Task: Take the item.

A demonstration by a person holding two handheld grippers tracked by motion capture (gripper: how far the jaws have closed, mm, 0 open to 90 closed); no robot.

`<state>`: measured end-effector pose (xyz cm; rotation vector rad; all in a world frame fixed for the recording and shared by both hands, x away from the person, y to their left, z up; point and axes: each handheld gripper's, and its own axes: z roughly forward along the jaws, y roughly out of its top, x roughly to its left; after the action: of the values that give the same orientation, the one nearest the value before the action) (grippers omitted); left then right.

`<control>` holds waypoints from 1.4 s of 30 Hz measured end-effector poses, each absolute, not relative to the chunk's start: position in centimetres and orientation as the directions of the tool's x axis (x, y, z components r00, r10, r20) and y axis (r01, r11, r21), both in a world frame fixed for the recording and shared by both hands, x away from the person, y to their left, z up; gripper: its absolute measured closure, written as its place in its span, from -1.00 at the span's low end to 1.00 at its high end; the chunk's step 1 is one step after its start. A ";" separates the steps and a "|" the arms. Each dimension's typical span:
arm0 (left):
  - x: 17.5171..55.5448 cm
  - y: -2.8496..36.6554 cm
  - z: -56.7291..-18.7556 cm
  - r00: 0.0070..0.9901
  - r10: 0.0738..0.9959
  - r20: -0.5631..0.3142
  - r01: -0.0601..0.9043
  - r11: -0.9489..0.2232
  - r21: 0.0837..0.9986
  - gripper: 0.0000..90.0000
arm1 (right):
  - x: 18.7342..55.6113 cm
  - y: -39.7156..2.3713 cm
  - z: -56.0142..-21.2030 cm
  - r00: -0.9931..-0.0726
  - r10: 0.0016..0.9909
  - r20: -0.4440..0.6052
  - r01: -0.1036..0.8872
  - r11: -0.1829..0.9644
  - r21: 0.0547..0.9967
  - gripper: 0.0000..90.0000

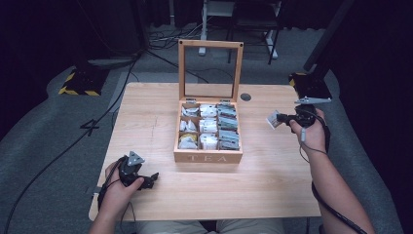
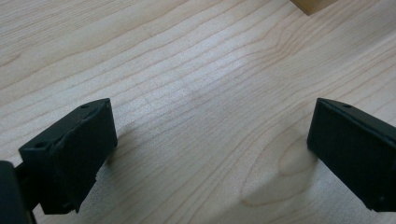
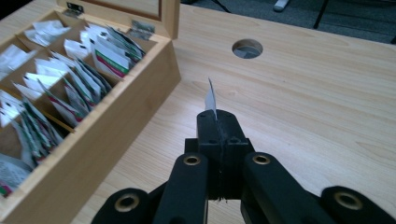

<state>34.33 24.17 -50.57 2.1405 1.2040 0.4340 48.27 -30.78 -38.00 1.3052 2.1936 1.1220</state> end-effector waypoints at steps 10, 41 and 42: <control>34.3 24.2 -50.6 0.526 0.850 -0.023 0.640 -0.378 0.669 -0.96 | 48.7 -31.8 -40.7 -0.493 0.867 0.075 0.610 0.282 0.741 1.00; 34.3 24.2 -50.6 0.526 0.850 -0.023 0.640 -0.378 0.669 -0.96 | 48.9 -32.6 -44.5 -0.441 0.884 0.154 0.739 0.260 0.621 0.86; 34.3 24.2 -50.6 0.526 0.850 -0.023 0.640 -0.378 0.669 -0.96 | 49.0 -32.7 -44.6 -0.439 0.885 0.154 0.741 0.259 0.620 0.80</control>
<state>34.33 24.17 -50.57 2.1401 1.2043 0.4342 48.97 -32.67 -44.60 1.5186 2.3045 0.9397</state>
